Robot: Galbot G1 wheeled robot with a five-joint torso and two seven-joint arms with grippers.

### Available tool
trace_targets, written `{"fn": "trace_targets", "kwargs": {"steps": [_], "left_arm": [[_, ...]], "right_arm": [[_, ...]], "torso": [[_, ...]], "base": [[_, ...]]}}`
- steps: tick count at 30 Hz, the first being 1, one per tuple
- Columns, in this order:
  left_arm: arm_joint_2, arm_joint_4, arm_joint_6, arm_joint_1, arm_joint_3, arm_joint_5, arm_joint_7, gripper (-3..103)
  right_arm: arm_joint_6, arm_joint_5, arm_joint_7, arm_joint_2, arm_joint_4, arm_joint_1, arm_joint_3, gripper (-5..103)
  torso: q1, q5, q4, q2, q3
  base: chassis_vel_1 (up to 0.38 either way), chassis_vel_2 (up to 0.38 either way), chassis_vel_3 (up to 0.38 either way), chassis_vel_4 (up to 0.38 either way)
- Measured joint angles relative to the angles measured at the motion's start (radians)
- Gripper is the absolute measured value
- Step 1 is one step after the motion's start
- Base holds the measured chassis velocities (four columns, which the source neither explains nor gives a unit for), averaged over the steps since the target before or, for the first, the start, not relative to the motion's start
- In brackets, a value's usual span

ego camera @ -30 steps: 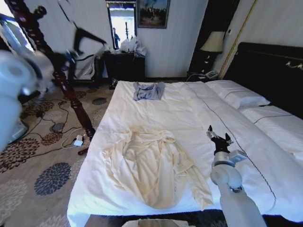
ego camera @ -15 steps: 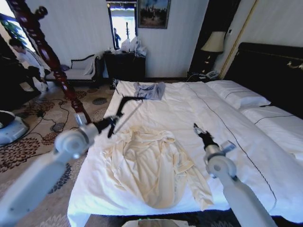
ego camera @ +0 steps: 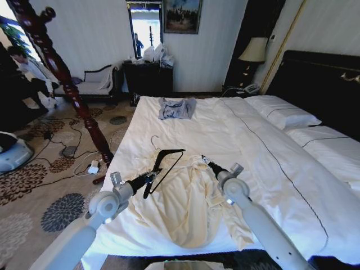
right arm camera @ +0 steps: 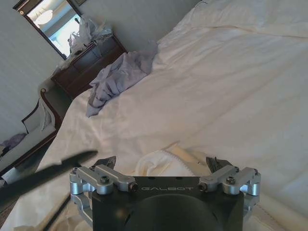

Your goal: Pick up the clothes from the bed and hang them on the clothes hanger.

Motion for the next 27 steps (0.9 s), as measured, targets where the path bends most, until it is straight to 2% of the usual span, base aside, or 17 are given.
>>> {"fn": "trace_targets", "kwargs": {"steps": [3,6,7,10,14,16,20,22,23,25,27], "left_arm": [[0.02,0.011,-0.021,-0.011,0.001,0.0,0.032,17],[0.06,0.058,-0.056,-0.036,0.012,0.021,0.103,17],[0.06,0.058,-0.056,-0.036,0.012,0.021,0.103,17],[0.074,0.108,-0.099,-0.082,0.017,0.052,0.152,17],[0.086,0.166,-0.125,-0.135,0.016,0.045,0.195,17],[0.103,0.203,-0.126,-0.152,0.015,0.022,0.239,17],[0.118,0.232,-0.119,-0.138,-0.001,0.01,0.289,17],[0.116,0.228,-0.104,-0.105,-0.019,0.011,0.334,17],[0.116,0.228,-0.104,-0.105,-0.019,0.011,0.334,17],[0.113,0.22,-0.099,-0.075,-0.025,0.031,0.368,17],[0.106,0.213,-0.098,-0.02,-0.035,0.068,0.399,17]], "right_arm": [[0.003,-0.002,-0.003,0.003,-0.004,0.001,-0.001,100],[0.006,-0.004,-0.004,0.007,-0.007,0.0,0.005,100],[0.006,-0.004,-0.004,0.007,-0.007,0.0,0.005,100],[0.006,-0.013,-0.006,0.005,-0.003,-0.01,0.012,100],[0.004,-0.015,-0.006,0.002,-0.001,-0.018,0.012,100],[0.003,-0.014,-0.005,0.003,-0.002,-0.019,0.007,103],[0.003,-0.015,-0.009,0.016,-0.006,-0.023,0.0,93],[-0.005,-0.017,-0.026,0.019,-0.005,-0.04,0.004,91],[-0.005,-0.017,-0.026,0.019,-0.005,-0.04,0.004,91],[-0.01,-0.023,-0.035,0.018,-0.003,-0.052,0.007,91],[-0.012,-0.042,-0.038,0.018,-0.011,-0.058,0.0,96]], "torso": [[0.0,-0.0003,0.0001,0.0,0.0],[0.0,-0.0003,0.0004,0.0,0.0],[0.0,-0.0003,0.0004,0.0,0.0],[0.0,-0.0004,0.0003,0.0,0.0],[0.0,-0.0004,-0.0001,0.0,0.0],[0.0,-0.0003,0.0001,0.0,0.0],[0.0,-0.0002,0.0005,0.0,0.0],[0.0,-0.0002,0.0006,0.0,0.0],[0.0,-0.0002,0.0006,0.0,0.0],[0.0,-0.0002,0.0001,0.0,0.0],[0.0,-0.0004,0.0002,0.0,0.0]], "base": [[0.0,0.0,0.0,0.0],[0.0,0.0,0.0,0.0],[0.0,0.0,0.0,0.0],[0.0,0.0,0.0,0.0],[0.0,0.0,0.0,0.0],[0.0,0.0,0.0,0.0],[0.0,0.0,0.0,0.0],[0.0,0.0,0.0,0.0],[0.0,0.0,0.0,0.0],[0.0,0.0,0.0,0.0],[0.0,0.0,0.0,0.0]]}}
